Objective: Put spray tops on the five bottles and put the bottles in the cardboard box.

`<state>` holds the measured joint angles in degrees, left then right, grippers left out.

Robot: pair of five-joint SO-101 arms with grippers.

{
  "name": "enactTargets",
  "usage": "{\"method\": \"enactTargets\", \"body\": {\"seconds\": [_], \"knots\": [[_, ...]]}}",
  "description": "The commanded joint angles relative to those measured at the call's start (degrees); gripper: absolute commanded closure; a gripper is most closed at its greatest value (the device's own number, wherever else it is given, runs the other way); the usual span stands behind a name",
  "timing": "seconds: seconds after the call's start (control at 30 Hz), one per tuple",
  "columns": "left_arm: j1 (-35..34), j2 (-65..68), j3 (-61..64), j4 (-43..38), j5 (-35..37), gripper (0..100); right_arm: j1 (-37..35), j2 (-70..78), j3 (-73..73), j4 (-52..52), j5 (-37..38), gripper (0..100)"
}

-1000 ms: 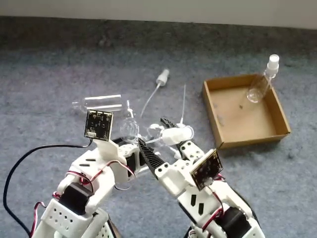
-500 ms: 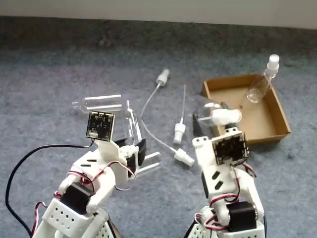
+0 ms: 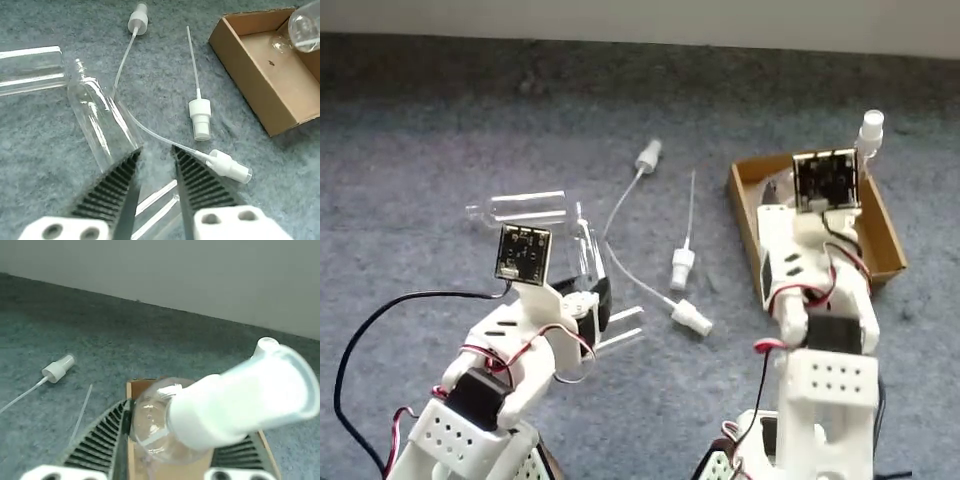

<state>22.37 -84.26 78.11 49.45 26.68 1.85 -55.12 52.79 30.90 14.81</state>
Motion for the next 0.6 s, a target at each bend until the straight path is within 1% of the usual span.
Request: {"method": "enactTargets", "body": {"seconds": [0.0,0.23,0.4,0.57], "knots": [[-0.9,-0.6,0.5,-1.2,0.1,94,1.5,6.9,-4.3,-8.0,0.5,87.9],[-0.9,-0.6,0.7,-1.2,0.1,94,1.4,21.8,-7.7,-14.3,0.6,87.9],[-0.9,-0.6,0.8,-1.2,0.1,94,1.5,33.5,-16.0,-14.7,0.6,87.9],[-0.9,-0.6,0.8,-1.2,0.1,94,1.5,41.9,-23.4,-14.7,0.6,87.9]]}}
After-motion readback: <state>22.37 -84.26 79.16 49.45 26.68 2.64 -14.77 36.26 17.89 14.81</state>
